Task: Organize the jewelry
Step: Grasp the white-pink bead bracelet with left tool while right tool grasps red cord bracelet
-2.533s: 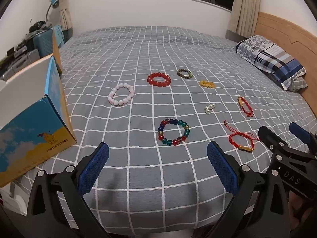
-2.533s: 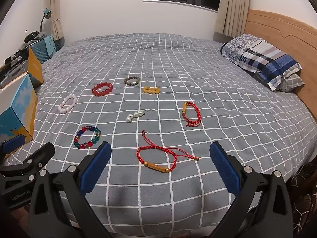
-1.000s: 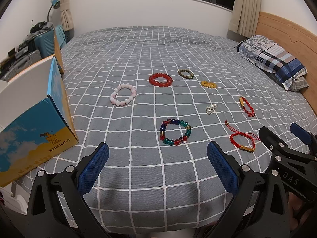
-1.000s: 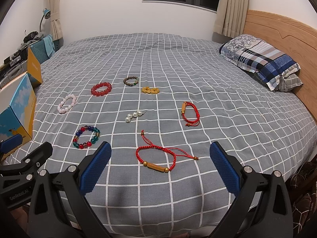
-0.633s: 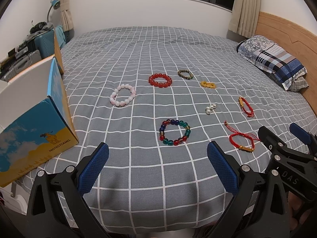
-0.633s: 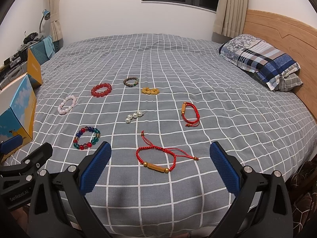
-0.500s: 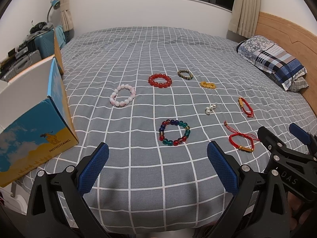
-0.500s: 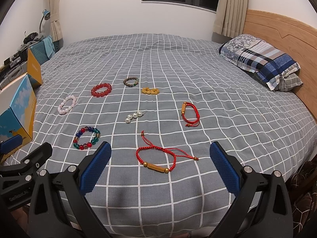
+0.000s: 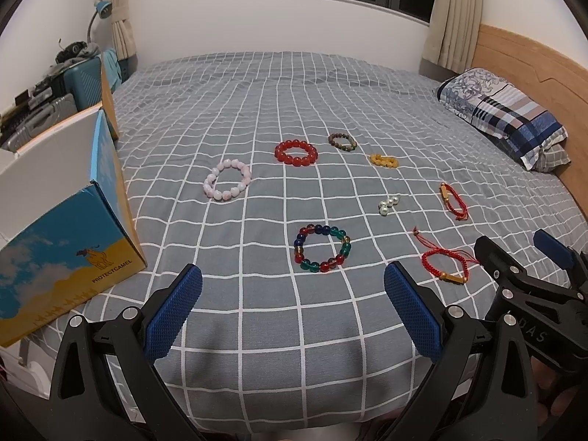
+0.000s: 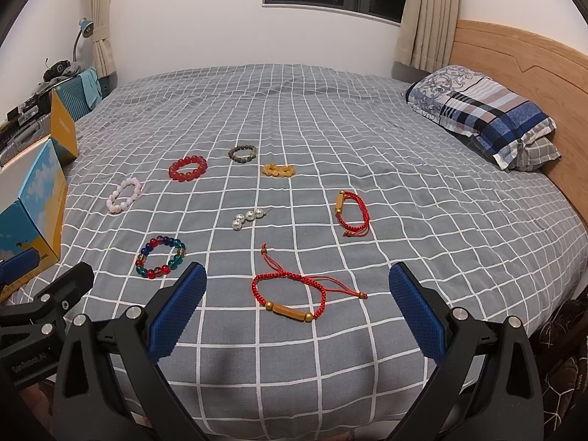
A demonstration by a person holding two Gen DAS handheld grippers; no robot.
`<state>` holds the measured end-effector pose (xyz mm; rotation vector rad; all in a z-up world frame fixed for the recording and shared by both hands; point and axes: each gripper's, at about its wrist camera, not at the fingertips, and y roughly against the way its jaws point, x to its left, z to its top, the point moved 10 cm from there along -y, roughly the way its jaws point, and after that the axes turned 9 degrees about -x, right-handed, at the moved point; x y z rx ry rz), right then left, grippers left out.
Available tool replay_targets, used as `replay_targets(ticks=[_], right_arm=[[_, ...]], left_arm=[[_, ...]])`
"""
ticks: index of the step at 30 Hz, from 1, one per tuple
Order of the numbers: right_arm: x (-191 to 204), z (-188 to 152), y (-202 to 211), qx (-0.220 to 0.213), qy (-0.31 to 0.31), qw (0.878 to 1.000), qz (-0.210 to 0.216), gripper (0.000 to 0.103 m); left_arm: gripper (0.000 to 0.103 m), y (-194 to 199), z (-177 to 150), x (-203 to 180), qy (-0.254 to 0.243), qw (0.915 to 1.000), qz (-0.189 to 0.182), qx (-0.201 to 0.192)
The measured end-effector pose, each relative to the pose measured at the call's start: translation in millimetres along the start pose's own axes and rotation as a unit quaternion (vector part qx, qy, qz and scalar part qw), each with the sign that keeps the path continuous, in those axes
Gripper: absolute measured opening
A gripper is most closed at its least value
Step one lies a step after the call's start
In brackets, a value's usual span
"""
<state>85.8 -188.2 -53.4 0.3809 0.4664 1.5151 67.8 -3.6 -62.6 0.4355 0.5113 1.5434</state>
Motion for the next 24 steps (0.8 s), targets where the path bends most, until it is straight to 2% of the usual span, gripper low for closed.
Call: replay_targets(ticks=[12,18,24], right_arm=[[0,7,3,-0.005,-0.004,1.000,0.002,0.096],[-9,40,5,-0.019,-0.005,1.000,-0.007,0.096],[-28,72,-29,-0.005,-0.003,1.000,-0.029,0.096]], left_arm=[[0.097,1,9,5,0.004,1.0000,0.001,-0.001],[0.097,-13,46,14,0.020,0.9997,-0.009,0.011],[0.097,-42,86,28,0.027,0.9995,0.003,0.019]])
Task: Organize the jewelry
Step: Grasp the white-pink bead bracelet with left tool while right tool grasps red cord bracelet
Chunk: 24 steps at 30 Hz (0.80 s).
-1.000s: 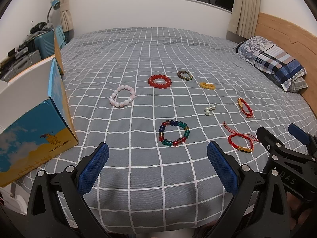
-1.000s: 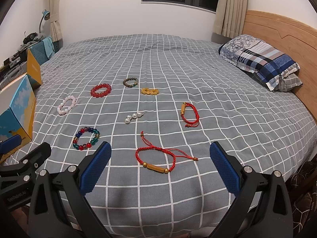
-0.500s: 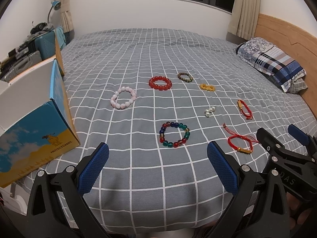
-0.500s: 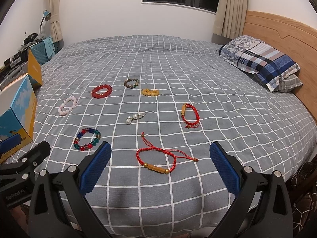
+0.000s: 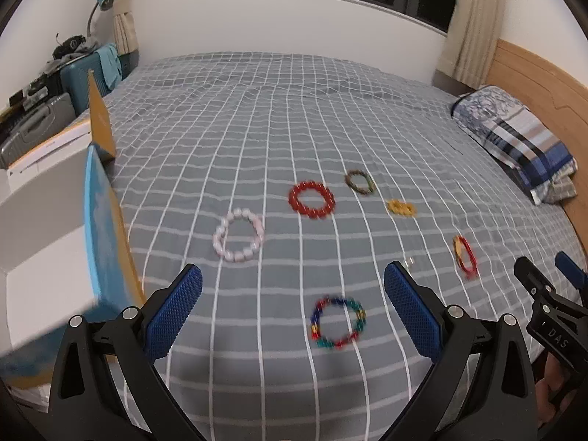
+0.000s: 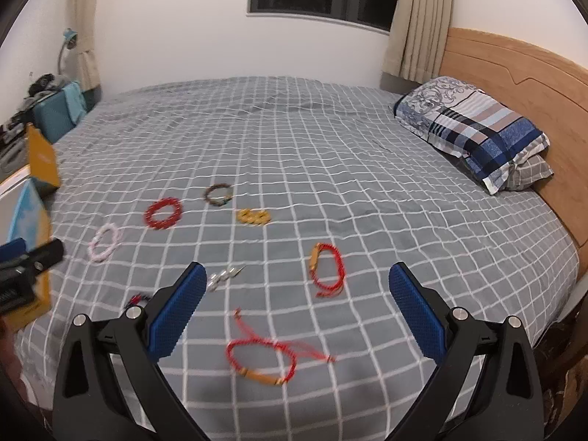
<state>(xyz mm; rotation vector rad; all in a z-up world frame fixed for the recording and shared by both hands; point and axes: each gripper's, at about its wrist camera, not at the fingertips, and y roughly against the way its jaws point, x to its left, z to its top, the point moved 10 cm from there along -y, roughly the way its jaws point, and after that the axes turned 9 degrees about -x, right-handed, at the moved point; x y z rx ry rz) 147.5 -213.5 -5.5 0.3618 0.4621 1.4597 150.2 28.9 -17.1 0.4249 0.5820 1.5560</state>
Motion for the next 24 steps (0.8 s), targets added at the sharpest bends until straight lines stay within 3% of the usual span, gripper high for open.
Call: replay_targets(ticks=[8,15,24], right_arm=[[-9,6,-80,0.056,0.002,0.998,-0.009,0.096],[-22,-18,-144,0.112,-0.016,0.994,-0.007,0.096],[-32,-51,-182,0.158,-0.022,0.987,-0.010,0.095]], left_arm=[[0.097,-76,15,19,0.002,0.9987,0.025,0.045],[0.097,-137,-13,45,0.010,0.9949,0.050,0.088],[0.097,-184,-34,57,0.006,0.9908,0.058,0.122]])
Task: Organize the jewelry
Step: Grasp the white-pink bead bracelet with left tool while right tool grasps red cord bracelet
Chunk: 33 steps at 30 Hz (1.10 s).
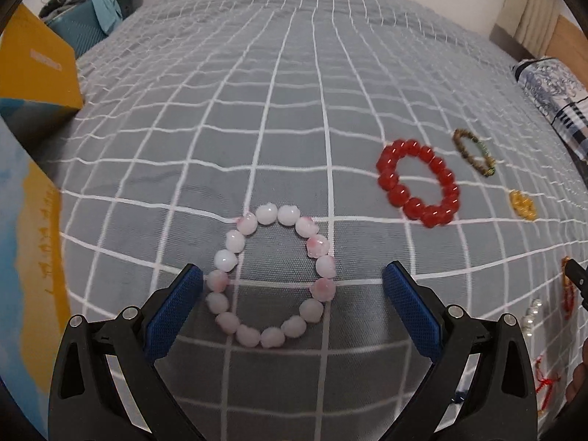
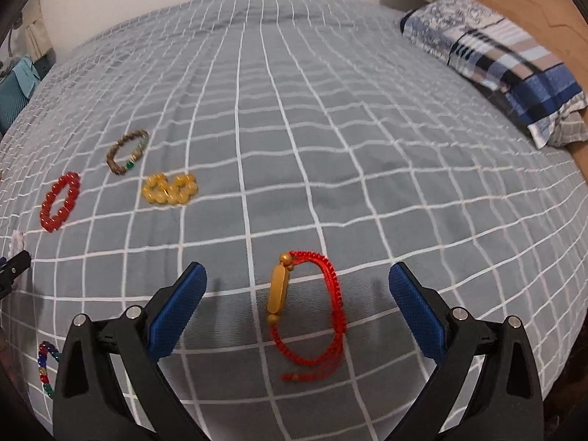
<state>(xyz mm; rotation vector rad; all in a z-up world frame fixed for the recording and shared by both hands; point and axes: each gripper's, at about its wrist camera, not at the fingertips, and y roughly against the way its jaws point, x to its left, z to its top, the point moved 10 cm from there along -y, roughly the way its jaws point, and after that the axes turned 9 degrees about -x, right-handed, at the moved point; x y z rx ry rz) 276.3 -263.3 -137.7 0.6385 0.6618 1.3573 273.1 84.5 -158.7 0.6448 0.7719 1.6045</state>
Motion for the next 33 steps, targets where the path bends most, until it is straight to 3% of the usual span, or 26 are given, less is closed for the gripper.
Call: replay_targets(ticks=[5,11,19,21,24,26,33], right_arm=[[-2,-10,-11,0.019,-0.002,1.000,0.003,0.090],[5,-18,-20,0.042,-0.010,0.999,0.023,0.066],[8,-17,-14,0.041,-0.008,0.999,0.022,0.026],[9,-16,-14,0.040,-0.006,0.999,0.020,0.021],[8,-15,-11,0.036,-0.010,0.999,0.020,0.011],[8,-12,-7,0.029,-0.015,0.999,0.023,0.011],[8,-3,10,0.002,-0.022,0.999,0.027,0.010]], left_arm=[[0.098,-4,0,1,-0.007,0.9999,0.004,-0.007],[0.092,-4,-1,0,0.000,1.0000,-0.002,-0.004],[0.043,7,-5,1,0.002,1.0000,-0.009,0.003],[0.020,9,-5,3,-0.004,1.0000,-0.001,0.002],[0.019,15,-3,3,-0.002,1.0000,-0.002,-0.009],[0.019,24,2,2,-0.005,0.9996,-0.002,-0.028],[0.018,36,4,-8,-0.006,0.9991,-0.021,-0.037]])
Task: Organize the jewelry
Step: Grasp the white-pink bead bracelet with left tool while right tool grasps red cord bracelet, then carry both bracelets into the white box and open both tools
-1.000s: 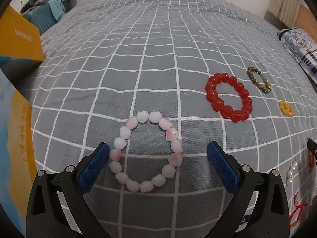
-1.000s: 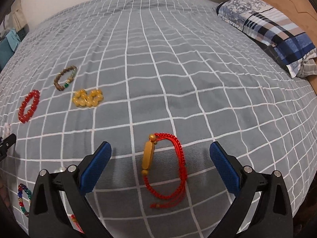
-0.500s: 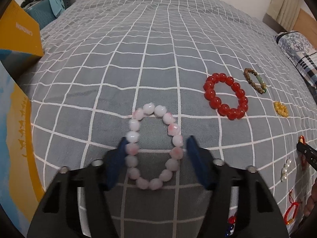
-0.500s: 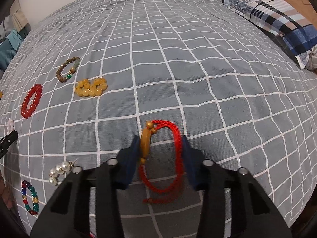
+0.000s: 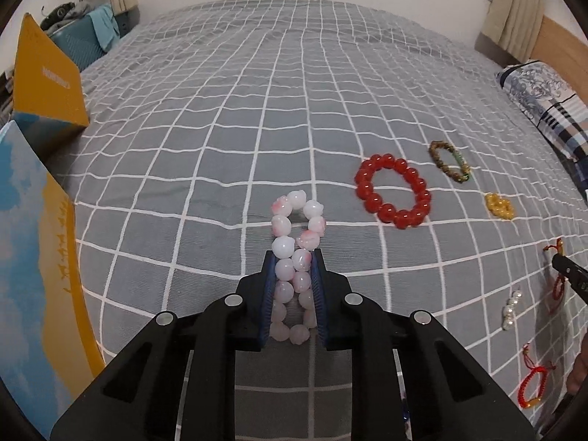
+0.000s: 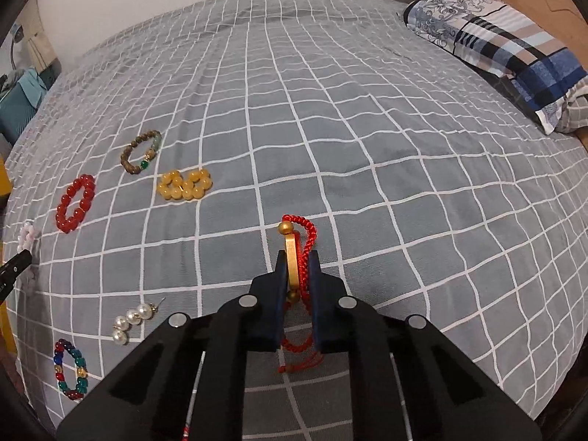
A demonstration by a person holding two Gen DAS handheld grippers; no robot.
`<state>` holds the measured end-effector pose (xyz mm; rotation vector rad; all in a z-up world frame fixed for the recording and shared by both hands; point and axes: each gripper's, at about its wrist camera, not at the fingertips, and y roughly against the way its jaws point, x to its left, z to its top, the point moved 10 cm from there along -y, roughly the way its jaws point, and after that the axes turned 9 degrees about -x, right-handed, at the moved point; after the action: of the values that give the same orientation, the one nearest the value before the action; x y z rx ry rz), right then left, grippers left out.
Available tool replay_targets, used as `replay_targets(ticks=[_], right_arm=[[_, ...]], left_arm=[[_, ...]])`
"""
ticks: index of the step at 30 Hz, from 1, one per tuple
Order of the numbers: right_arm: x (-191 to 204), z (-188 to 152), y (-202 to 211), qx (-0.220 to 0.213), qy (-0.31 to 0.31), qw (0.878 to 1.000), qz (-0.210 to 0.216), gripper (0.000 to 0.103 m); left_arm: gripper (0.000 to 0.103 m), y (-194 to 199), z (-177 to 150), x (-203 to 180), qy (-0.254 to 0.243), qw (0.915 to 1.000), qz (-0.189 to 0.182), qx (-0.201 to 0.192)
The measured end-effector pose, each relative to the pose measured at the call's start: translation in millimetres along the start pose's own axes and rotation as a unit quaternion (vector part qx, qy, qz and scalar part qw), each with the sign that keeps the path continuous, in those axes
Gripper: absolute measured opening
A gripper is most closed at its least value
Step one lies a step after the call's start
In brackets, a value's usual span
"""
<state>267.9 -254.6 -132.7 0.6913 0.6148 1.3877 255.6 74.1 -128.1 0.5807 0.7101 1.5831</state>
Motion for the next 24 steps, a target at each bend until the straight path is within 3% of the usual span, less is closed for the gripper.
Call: replay_targets(ticks=[24], right_arm=[[16,24,37,-0.060,0.015,0.998,-0.001,0.009]], left_arm=[[0.018,56,18,-23,-0.014,0.9986,-0.035,-0.036]])
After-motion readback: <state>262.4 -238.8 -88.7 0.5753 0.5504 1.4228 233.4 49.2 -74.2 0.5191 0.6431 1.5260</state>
